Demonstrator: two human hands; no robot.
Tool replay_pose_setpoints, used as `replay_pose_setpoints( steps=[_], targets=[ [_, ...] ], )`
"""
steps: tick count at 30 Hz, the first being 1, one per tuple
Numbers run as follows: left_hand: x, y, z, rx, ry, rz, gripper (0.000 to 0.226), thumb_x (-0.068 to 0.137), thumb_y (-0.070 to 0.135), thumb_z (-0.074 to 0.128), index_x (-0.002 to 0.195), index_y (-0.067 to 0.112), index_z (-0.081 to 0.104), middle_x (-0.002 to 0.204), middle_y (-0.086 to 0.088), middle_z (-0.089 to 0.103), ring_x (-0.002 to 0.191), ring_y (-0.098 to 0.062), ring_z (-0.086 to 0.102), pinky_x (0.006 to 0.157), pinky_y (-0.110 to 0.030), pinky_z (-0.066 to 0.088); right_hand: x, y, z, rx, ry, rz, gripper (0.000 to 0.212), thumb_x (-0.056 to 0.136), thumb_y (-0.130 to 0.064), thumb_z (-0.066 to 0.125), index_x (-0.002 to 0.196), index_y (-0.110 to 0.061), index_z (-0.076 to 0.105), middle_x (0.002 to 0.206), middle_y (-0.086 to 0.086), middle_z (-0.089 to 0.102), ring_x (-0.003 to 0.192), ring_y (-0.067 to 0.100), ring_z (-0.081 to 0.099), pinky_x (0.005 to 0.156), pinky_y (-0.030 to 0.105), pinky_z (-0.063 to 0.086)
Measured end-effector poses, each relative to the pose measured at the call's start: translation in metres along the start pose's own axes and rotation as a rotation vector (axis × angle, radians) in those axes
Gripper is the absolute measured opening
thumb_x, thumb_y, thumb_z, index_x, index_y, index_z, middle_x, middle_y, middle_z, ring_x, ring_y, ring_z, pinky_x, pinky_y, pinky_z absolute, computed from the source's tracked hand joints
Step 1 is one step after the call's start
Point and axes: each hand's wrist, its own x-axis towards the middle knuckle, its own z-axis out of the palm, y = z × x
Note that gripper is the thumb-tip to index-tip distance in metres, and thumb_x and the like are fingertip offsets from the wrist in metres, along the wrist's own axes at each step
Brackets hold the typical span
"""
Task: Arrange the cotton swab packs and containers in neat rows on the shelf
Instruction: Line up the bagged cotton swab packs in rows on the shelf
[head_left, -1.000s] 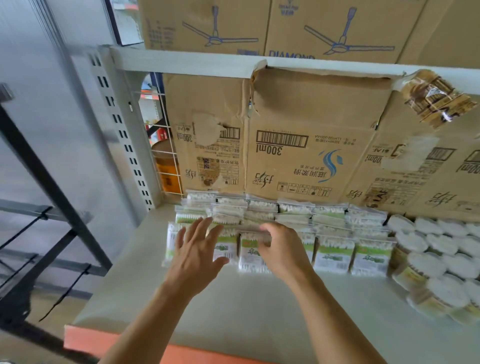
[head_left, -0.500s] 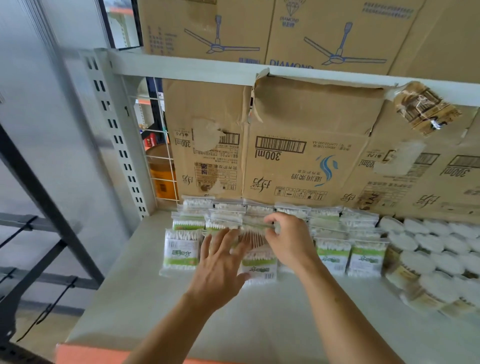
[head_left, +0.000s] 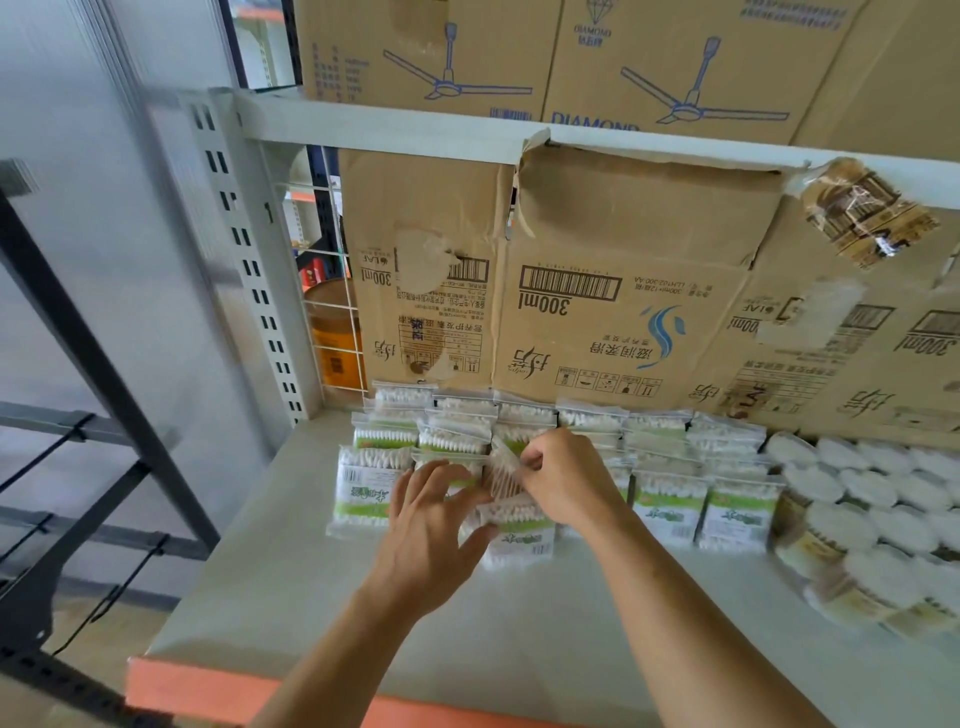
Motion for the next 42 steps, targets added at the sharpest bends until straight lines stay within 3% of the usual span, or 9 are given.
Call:
replay_pose_setpoints(
  steps=[4, 13, 18, 23, 27, 30, 34, 38, 42],
  targets=[
    [0.001, 0.001, -0.001, -0.004, -0.045, -0.057, 0.036, 0.077, 0.048, 0.059, 0.103, 0.025, 0.071, 0.111, 0.002, 0.061, 0.110, -0.022, 0.053, 0.099, -0.047, 0.040, -0.005, 0.001, -0.003, -0.007, 0.011, -0.023, 0.014, 0.089, -0.015, 0.063, 0.075, -0.015, 0.063, 0.070, -0.005, 0.061, 0.055, 0.008, 0.051, 0.046, 0.020, 0.034],
    [0.004, 0.003, 0.002, -0.028, -0.058, -0.094, 0.036, 0.077, 0.047, 0.061, 0.105, 0.027, 0.070, 0.105, 0.002, 0.064, 0.101, -0.023, 0.057, 0.093, -0.043, 0.039, -0.009, 0.006, -0.032, 0.193, 0.231, -0.020, 0.011, 0.091, -0.007, 0.053, 0.083, -0.014, 0.058, 0.074, -0.004, 0.063, 0.063, 0.017, 0.061, 0.058, 0.036, 0.053],
    [0.005, 0.006, 0.001, -0.064, -0.080, -0.069, 0.031, 0.077, 0.038, 0.073, 0.106, 0.027, 0.069, 0.103, 0.003, 0.064, 0.098, -0.021, 0.057, 0.087, -0.040, 0.041, -0.010, 0.000, -0.044, 0.468, 0.187, -0.007, 0.025, 0.092, -0.005, 0.047, 0.101, -0.018, 0.067, 0.074, 0.002, 0.066, 0.042, 0.010, 0.046, 0.039, 0.022, 0.036],
    [0.006, 0.007, -0.003, -0.071, -0.074, -0.054, 0.034, 0.075, 0.036, 0.077, 0.107, 0.029, 0.069, 0.102, 0.003, 0.064, 0.095, -0.021, 0.058, 0.084, -0.039, 0.043, -0.011, -0.003, -0.044, 0.589, 0.100, 0.058, 0.031, 0.084, 0.004, 0.049, 0.090, -0.013, 0.075, 0.068, 0.005, 0.070, 0.059, 0.024, 0.066, 0.060, 0.044, 0.057],
    [0.006, 0.009, -0.005, -0.056, -0.088, -0.056, 0.034, 0.075, 0.036, 0.077, 0.107, 0.028, 0.069, 0.102, 0.003, 0.064, 0.096, -0.021, 0.058, 0.083, -0.037, 0.042, -0.005, -0.004, -0.046, 0.499, 0.013, 0.056, 0.030, 0.083, 0.005, 0.053, 0.106, -0.004, 0.070, 0.073, 0.008, 0.071, 0.056, 0.014, 0.068, 0.062, 0.035, 0.060],
    [0.006, 0.011, -0.006, -0.052, -0.097, -0.065, 0.033, 0.076, 0.037, 0.076, 0.107, 0.028, 0.069, 0.103, 0.003, 0.063, 0.097, -0.020, 0.057, 0.083, -0.035, 0.041, -0.001, -0.009, -0.046, 0.323, -0.014, 0.003, 0.024, 0.085, 0.000, 0.056, 0.102, -0.005, 0.071, 0.082, 0.008, 0.073, 0.047, 0.015, 0.061, 0.048, 0.023, 0.050],
    [0.005, 0.012, -0.007, -0.047, -0.092, -0.059, 0.033, 0.076, 0.038, 0.074, 0.107, 0.028, 0.069, 0.102, 0.003, 0.063, 0.096, -0.020, 0.058, 0.083, -0.036, 0.043, 0.003, -0.010, -0.031, 0.162, 0.021, -0.076, 0.017, 0.083, -0.002, 0.059, 0.092, 0.008, 0.068, 0.092, 0.022, 0.071, 0.055, 0.021, 0.059, 0.055, 0.024, 0.050],
    [0.004, 0.013, -0.009, -0.039, -0.088, -0.064, 0.034, 0.076, 0.038, 0.075, 0.107, 0.027, 0.069, 0.101, 0.003, 0.063, 0.096, -0.019, 0.057, 0.085, -0.036, 0.043, 0.003, -0.015, -0.025, 0.075, 0.066, -0.107, 0.013, 0.089, -0.012, 0.063, 0.091, -0.013, 0.076, 0.095, 0.001, 0.074, 0.054, 0.004, 0.056, 0.054, 0.024, 0.049],
    [0.004, 0.011, -0.007, -0.022, -0.081, -0.076, 0.032, 0.077, 0.039, 0.074, 0.105, 0.027, 0.069, 0.101, 0.004, 0.063, 0.095, -0.020, 0.057, 0.084, -0.036, 0.043, 0.005, -0.020, -0.027, 0.028, 0.049, -0.113, 0.015, 0.090, -0.012, 0.062, 0.082, -0.010, 0.075, 0.094, -0.002, 0.074, 0.065, 0.009, 0.064, 0.063, 0.029, 0.055]
  ],
)
